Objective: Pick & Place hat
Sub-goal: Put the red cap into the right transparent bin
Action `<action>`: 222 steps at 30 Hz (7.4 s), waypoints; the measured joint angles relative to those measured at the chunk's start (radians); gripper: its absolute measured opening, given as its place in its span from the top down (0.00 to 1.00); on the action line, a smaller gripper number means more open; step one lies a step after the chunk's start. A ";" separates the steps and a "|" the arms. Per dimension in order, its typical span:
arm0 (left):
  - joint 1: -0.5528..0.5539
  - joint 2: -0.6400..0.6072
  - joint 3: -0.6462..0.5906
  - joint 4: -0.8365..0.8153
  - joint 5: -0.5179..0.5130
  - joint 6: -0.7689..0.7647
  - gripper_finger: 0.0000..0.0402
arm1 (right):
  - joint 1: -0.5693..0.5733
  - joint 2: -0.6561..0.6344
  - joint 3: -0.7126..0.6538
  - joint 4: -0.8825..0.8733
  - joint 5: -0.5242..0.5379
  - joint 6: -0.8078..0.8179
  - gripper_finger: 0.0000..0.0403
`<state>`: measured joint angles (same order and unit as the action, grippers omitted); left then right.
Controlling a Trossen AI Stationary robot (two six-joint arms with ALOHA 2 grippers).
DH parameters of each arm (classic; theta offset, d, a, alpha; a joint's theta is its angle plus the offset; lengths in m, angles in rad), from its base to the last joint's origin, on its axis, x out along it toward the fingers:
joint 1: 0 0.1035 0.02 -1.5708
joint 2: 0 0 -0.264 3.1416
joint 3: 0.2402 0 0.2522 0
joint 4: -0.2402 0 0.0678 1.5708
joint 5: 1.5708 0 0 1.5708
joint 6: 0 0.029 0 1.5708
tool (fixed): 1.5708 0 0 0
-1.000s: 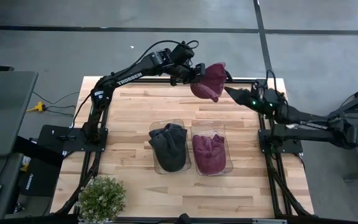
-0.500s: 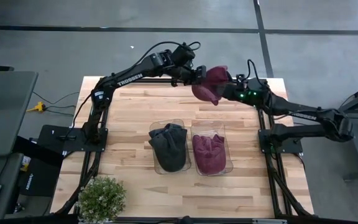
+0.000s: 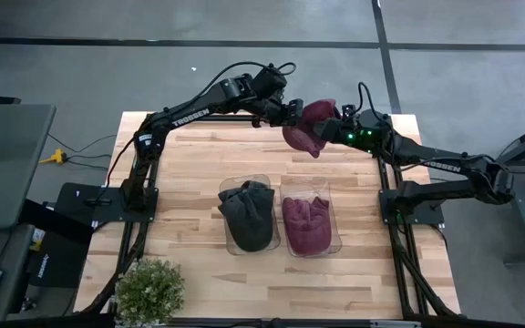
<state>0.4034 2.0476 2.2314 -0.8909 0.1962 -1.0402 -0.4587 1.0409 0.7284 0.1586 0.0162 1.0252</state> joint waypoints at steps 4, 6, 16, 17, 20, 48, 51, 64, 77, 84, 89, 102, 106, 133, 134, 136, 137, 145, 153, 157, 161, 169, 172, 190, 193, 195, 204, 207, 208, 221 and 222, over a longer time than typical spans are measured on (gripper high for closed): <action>0.000 0.000 0.000 0.000 0.003 0.010 1.00 | 0.000 0.000 0.000 -0.014 -0.003 0.003 0.46; 0.000 0.000 0.000 0.000 0.003 0.015 1.00 | 0.000 0.000 0.000 -0.014 -0.006 0.005 0.52; 0.000 0.000 0.000 0.009 0.003 0.026 1.00 | 0.000 0.000 0.000 -0.022 -0.021 0.005 0.96; 0.000 0.000 0.000 0.010 0.003 0.030 1.00 | 0.000 0.000 0.000 -0.024 -0.021 -0.003 0.98; 0.001 0.000 0.000 0.009 0.003 0.041 1.00 | 0.000 0.000 0.000 -0.032 -0.043 -0.010 0.98; 0.002 0.000 0.000 0.008 0.005 0.153 0.48 | 0.000 0.000 -0.002 -0.062 -0.057 -0.083 1.00; 0.004 0.000 0.000 -0.002 -0.001 0.156 0.47 | 0.000 0.000 -0.002 -0.060 -0.065 -0.084 1.00; 0.118 -0.087 -0.001 -0.126 0.020 0.245 0.47 | -0.115 0.000 0.020 -0.084 -0.319 -0.140 1.00; 0.207 -0.138 -0.002 -0.167 0.227 0.330 0.48 | -0.289 0.018 0.425 -0.585 -0.611 -0.471 1.00; 0.206 -0.146 -0.001 -0.151 0.315 0.355 0.54 | -0.319 0.121 0.616 -0.846 -0.810 -0.648 1.00; 0.213 -0.146 -0.001 -0.171 0.376 0.379 0.57 | -0.296 0.219 0.703 -1.014 -0.866 -0.797 1.00; 0.239 -0.207 -0.003 -0.403 0.514 0.522 0.58 | -0.136 0.323 0.750 -1.242 -0.922 -1.119 1.00; 0.220 -0.257 -0.001 -0.383 0.524 0.499 0.58 | -0.108 0.313 0.750 -1.246 -0.896 -1.157 1.00; -0.242 -0.921 -1.108 0.666 -0.207 0.013 0.58 | -0.096 0.312 0.750 -1.351 -0.900 -1.371 1.00; -0.252 -0.950 -1.180 0.725 -0.240 0.005 0.58 | -0.096 0.312 0.750 -1.357 -0.907 -1.382 1.00; -0.271 -1.005 -1.316 0.846 -0.307 -0.023 0.58 | -0.096 0.312 0.750 -1.363 -0.927 -1.397 1.00; -0.279 -1.028 -1.377 0.904 -0.338 -0.030 0.58 | -0.096 0.312 0.750 -1.369 -0.943 -1.401 1.00; -0.343 -1.133 -1.721 1.268 -0.518 0.058 0.58 | -0.092 0.313 0.748 -1.391 -1.028 -1.408 1.00; -0.352 -1.129 -1.803 1.327 -0.553 0.230 0.58 | -0.026 0.323 0.748 -1.397 -1.042 -1.392 1.00; -0.352 -1.128 -1.803 1.328 -0.528 0.365 0.58 | 0.018 0.328 0.748 -1.410 -1.042 -1.367 1.00; -0.351 -1.128 -1.803 1.297 -0.513 0.521 0.58 | 0.061 0.337 0.748 -1.410 -1.042 -1.357 1.00; -0.352 -1.128 -1.803 1.215 -0.363 0.665 0.58 | 0.164 0.427 0.748 -1.424 -1.001 -1.358 1.00; -0.351 -1.128 -1.803 1.202 -0.368 0.683 0.58 | 0.193 0.468 0.748 -1.451 -0.997 -1.392 1.00; -0.351 -1.128 -2.107 1.704 -0.392 0.642 0.58 | 0.284 0.532 0.748 -1.482 -0.953 -1.399 1.00; -0.351 -1.128 -2.115 1.703 -0.367 0.675 0.58 | 0.292 0.532 0.748 -1.478 -0.941 -1.392 1.00; -0.351 -1.128 -2.118 1.698 -0.362 0.694 0.58 | 0.296 0.532 0.748 -1.477 -0.929 -1.391 1.00; -0.351 -1.128 -2.118 1.674 -0.361 0.703 0.58 | 0.305 0.582 0.750 -1.440 -0.897 -1.364 1.00; -0.351 -1.128 -2.118 1.671 -0.361 0.703 0.58 | 0.325 0.612 0.750 -1.440 -0.897 -1.371 1.00; -0.351 -1.128 -2.118 1.665 -0.361 0.703 0.58 | 0.334 0.621 0.750 -1.443 -0.898 -1.377 1.00; -0.351 -1.128 -2.118 1.614 -0.360 0.699 0.58 | 0.377 0.688 0.750 -1.434 -0.868 -1.397 1.00; -0.351 -1.128 -2.118 1.614 -0.360 0.699 0.58 | 0.377 0.691 0.750 -1.426 -0.859 -1.397 1.00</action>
<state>0.0521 0.9199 0.1139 0.7227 -0.1642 -0.3412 -0.0822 1.7321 1.4784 -1.2677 -0.8428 -0.3714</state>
